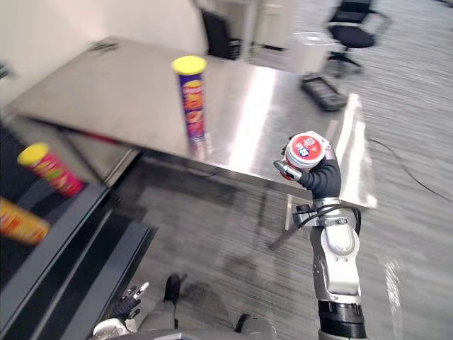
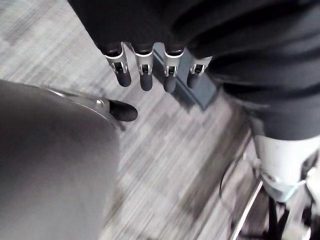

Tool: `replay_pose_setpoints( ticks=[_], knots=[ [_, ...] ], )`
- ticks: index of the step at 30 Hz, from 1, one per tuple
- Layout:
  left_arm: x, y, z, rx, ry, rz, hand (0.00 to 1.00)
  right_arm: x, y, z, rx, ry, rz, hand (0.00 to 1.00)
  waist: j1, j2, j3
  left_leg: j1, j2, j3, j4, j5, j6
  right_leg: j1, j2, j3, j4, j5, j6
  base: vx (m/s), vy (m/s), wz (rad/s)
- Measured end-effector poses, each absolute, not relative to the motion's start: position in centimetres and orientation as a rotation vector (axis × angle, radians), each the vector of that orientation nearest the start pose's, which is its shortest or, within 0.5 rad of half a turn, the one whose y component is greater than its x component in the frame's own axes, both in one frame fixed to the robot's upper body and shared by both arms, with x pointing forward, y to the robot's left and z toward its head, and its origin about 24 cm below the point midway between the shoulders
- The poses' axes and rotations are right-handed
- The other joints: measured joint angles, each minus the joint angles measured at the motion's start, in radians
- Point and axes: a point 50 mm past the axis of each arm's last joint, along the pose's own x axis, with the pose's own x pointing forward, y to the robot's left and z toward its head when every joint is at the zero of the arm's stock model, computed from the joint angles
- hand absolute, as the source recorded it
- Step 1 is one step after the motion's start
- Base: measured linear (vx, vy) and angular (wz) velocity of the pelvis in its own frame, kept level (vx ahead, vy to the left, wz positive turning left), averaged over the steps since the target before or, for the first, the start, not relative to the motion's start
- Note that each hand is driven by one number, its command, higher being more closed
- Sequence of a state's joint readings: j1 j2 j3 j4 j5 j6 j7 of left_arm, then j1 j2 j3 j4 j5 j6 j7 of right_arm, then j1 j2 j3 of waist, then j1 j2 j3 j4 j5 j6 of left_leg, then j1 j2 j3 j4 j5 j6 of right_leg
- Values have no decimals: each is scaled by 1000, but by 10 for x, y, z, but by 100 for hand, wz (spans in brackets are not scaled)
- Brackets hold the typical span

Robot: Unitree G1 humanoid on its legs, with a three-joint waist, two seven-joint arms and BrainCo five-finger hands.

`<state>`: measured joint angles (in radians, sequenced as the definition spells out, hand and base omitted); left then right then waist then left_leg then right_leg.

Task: Put the gum and the chips on the shelf.

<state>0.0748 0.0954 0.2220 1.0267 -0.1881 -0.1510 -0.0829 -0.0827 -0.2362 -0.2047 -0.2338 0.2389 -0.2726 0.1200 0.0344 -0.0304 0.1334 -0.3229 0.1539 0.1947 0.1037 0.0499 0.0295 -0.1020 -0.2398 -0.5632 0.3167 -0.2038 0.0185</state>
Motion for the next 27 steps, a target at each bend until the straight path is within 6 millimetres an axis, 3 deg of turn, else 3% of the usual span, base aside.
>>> replay_pose_setpoints(
  ticks=[1, 2, 3, 4, 5, 6, 7, 8, 9, 10, 11, 12, 16, 20, 27],
  knots=[
    [111, 218, -148, -208, 892, 315, 0, 246, -218, 159, -62, -636, -17, 100, 3, 0, 8, -19, 7, 83, 106, -10, 22, 10, -22, -36, 11, -2, -3, -171, -145, 176],
    [103, 221, -150, -205, 913, 330, 0, 249, -218, 162, -61, -649, -28, 100, 6, 7, 10, -17, 46, 206, 300, -39, 59, 22, -53, -88, 45, -3, 0, -109, -103, 144],
    [90, 220, -154, -208, 946, 340, 0, 248, -219, 163, -66, -651, -39, 100, 1, 38, 7, 15, 84, 278, 415, -120, 73, 50, -70, -148, 71, -15, 0, -96, -64, 142],
    [86, 220, -155, -211, 961, 344, 0, 247, -220, 162, -67, -648, -45, 100, -4, 47, 7, 24, 92, 300, 439, -147, 78, 60, -83, -178, 82, -22, 5, -87, 44, 143],
    [78, 220, -157, -218, 984, 354, 0, 246, -223, 162, -75, -645, -60, 100, 0, 71, -2, 28, 85, 341, 420, -146, 69, 65, -116, -234, 119, -37, 16, -82, 52, 120],
    [74, 218, -158, -223, 994, 355, 0, 246, -225, 163, -84, -645, -61, 100, 0, 82, -5, 23, 38, 338, 362, -132, 52, 65, -115, -252, 132, -54, 22, -140, 118, 223],
    [78, 220, -157, -233, 986, 361, 0, 242, -236, 163, -115, -638, -100, 100, -26, 68, -16, 86, -60, 294, 146, -128, 61, 63, -137, -319, 69, -28, 32, -123, 92, 200],
    [76, 222, -158, -239, 998, 374, 0, 243, -237, 159, -115, -624, -114, 100, -16, 64, -17, 98, -41, 331, 215, -186, 77, 75, -148, -353, 66, -21, 35, -138, 77, 187],
    [72, 224, -158, -241, 1008, 386, 0, 243, -236, 156, -109, -611, -120, 100, -8, 57, -16, 111, -15, 360, 262, -224, 60, 83, -151, -374, 67, -15, 41, -137, 7, 103],
    [60, 226, -160, -248, 1031, 408, 0, 243, -234, 156, -109, -610, -118, 100, -8, 56, -16, 145, 19, 381, 251, -260, -7, 101, -152, -427, 67, -10, 49, -135, 82, 112],
    [58, 227, -160, -263, 1034, 426, 0, 243, -233, 155, -106, -610, -117, 100, -8, 63, -20, 149, 3, 370, 214, -260, -21, 108, -154, -454, 64, -3, 58, -101, 123, 120],
    [55, 229, -160, -279, 1030, 452, 0, 244, -228, 153, -93, -598, -100, 100, 1, 45, -29, 143, -27, 366, 174, -227, -19, 112, -161, -482, 37, 25, 61, -28, 148, 86],
    [44, 230, -162, -274, 1059, 464, 0, 241, -229, 154, -92, -609, -100, 100, -7, 28, -46, 133, -97, 370, 41, -149, 11, 123, -145, -542, -46, 117, 68, -2, 184, 64],
    [46, 231, -161, -244, 1061, 449, 0, 241, -227, 151, -76, -602, -118, 100, -6, 28, -47, 136, -116, 366, -32, -113, 38, 106, -149, -542, -46, 179, 43, 20, 111, 18],
    [44, 235, -161, -256, 1052, 485, 0, 244, -223, 149, -87, -591, -117, 100, 3, 14, -50, 176, -148, 368, -116, -76, 47, 106, -139, -497, -73, 186, 43, 8, 9, -2]
  ],
)
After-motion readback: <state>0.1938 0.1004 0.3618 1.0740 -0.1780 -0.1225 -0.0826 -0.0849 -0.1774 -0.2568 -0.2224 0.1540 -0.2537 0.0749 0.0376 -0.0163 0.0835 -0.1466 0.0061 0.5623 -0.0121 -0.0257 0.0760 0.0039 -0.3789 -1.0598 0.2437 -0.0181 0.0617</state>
